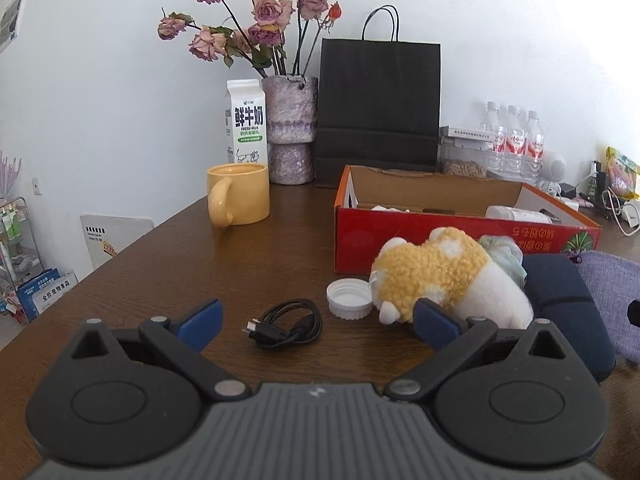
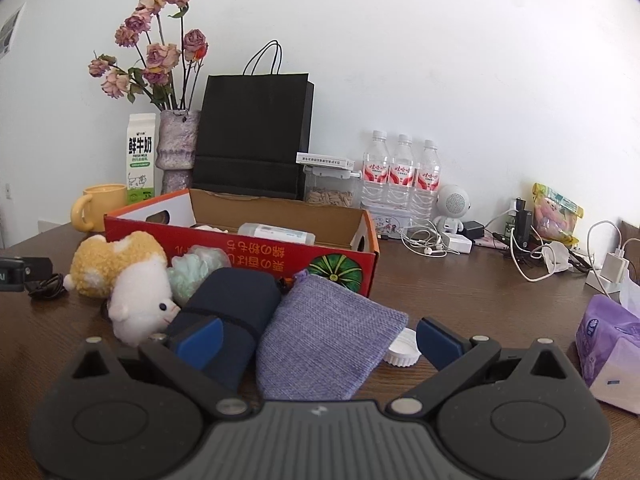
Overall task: Organize objects
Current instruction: 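Grasp the purple cloth bag with the right gripper and lift it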
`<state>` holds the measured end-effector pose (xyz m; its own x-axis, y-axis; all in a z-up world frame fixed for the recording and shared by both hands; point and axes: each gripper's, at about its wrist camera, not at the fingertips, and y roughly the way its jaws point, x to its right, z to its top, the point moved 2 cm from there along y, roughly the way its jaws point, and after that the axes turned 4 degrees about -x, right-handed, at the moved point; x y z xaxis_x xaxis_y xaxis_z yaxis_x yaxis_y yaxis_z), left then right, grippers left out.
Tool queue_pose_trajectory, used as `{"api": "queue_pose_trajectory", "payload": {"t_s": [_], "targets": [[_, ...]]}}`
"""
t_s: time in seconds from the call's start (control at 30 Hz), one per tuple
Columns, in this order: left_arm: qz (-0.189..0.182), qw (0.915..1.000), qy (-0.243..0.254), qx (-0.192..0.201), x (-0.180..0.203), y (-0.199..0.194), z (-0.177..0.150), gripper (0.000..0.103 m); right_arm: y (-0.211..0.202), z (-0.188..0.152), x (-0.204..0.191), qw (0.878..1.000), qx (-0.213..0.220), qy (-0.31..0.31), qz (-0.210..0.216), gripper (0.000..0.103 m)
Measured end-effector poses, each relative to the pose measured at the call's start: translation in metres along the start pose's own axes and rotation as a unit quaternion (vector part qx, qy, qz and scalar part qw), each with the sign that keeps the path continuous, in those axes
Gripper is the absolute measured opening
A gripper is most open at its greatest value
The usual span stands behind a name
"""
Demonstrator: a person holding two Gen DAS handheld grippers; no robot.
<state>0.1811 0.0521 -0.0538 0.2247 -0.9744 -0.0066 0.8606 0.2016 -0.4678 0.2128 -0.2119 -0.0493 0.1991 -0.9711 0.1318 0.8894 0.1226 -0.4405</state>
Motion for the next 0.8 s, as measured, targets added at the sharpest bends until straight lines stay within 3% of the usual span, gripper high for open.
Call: {"api": "queue_pose_trajectory", "payload": {"t_s": [0.17, 0.3, 0.47, 0.63, 0.8], "targets": [[0.003, 0.9999, 0.005, -0.01, -0.005, -0.001, -0.003, 0.103, 0.006, -0.005, 0.0, 0.999, -0.03, -0.037, -0.022, 0.103], [0.003, 0.9997, 0.003, -0.026, -0.007, 0.002, -0.004, 0.103, 0.025, -0.008, -0.008, 0.99, -0.066, -0.108, -0.056, 0.103], [0.004, 0.9996, 0.013, -0.026, -0.004, 0.001, -0.004, 0.103, 0.036, -0.004, -0.021, 0.985, -0.05, -0.159, -0.044, 0.103], [0.004, 0.9996, 0.009, -0.028, -0.005, 0.001, -0.004, 0.103, 0.05, 0.001, -0.03, 0.975, -0.019, -0.21, -0.069, 0.103], [0.004, 0.9994, 0.008, -0.032, -0.004, 0.001, -0.004, 0.103, 0.054, 0.004, -0.03, 0.974, -0.011, -0.222, -0.048, 0.1]]}}
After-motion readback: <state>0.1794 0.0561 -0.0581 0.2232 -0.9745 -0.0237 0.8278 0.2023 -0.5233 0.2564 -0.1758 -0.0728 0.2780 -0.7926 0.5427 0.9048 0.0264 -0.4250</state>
